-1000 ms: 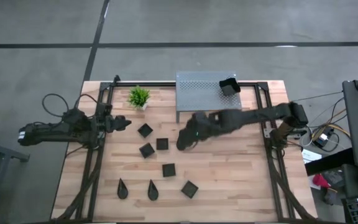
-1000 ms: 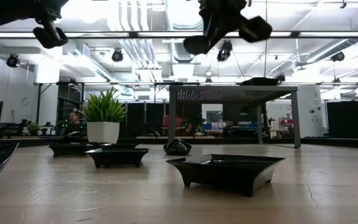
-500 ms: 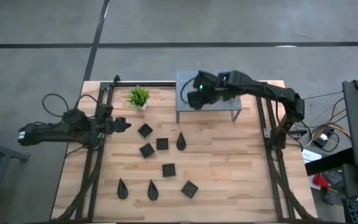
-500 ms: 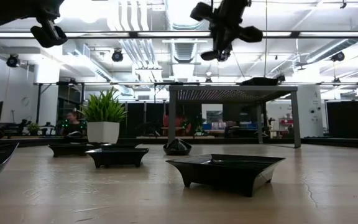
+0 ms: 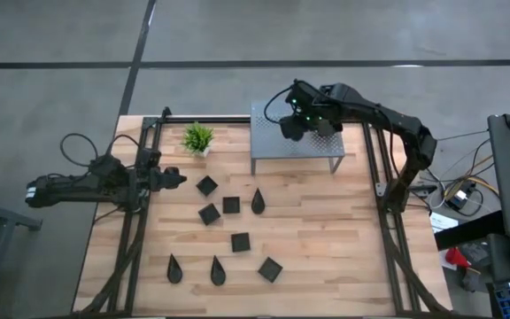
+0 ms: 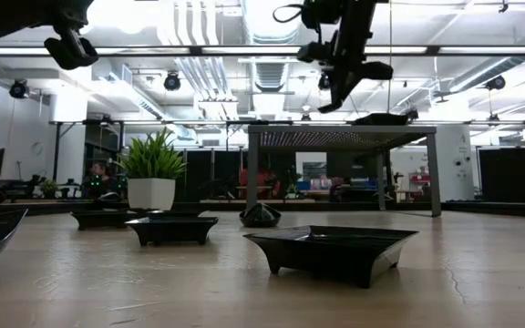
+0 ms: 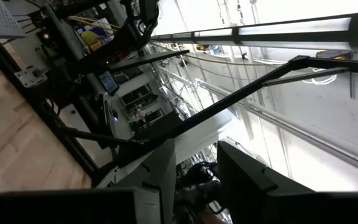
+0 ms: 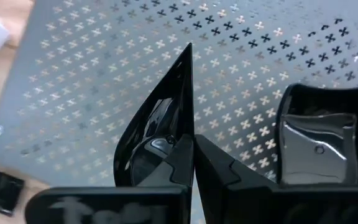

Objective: Pick & Place Mini shaped plates
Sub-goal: Put the black drop-shaped plate on the shelf

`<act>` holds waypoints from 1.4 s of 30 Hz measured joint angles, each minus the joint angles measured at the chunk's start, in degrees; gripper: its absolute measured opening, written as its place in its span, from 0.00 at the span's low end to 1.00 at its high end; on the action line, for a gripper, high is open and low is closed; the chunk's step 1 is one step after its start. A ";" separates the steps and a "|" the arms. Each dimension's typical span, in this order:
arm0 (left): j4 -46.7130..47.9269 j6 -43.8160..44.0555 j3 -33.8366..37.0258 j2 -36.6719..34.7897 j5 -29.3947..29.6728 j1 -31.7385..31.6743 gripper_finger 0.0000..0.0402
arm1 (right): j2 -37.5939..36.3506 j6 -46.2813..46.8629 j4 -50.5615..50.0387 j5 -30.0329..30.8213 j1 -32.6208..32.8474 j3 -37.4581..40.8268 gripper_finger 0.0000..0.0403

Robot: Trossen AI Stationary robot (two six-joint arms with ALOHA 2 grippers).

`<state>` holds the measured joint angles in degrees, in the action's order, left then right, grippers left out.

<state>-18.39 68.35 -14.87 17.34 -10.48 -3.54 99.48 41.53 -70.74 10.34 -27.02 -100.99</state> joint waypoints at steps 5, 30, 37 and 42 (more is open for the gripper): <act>0.02 0.07 0.00 0.00 0.00 0.01 0.27 | 0.00 -2.17 2.33 -3.17 -1.67 1.99 0.02; 0.02 0.60 0.00 0.00 -0.20 0.00 0.27 | 0.02 -2.70 5.64 -2.90 -2.31 7.32 0.02; 0.02 0.69 0.00 0.00 -0.20 0.00 0.27 | 0.02 -2.63 6.30 -2.90 -2.24 8.55 0.02; 0.03 0.69 0.00 0.00 -0.20 0.00 0.27 | 0.02 -2.75 7.27 -2.83 -2.24 8.55 0.04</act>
<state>-18.36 69.04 -14.87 17.34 -10.68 -3.54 99.50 38.79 -63.46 7.52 -29.26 -92.44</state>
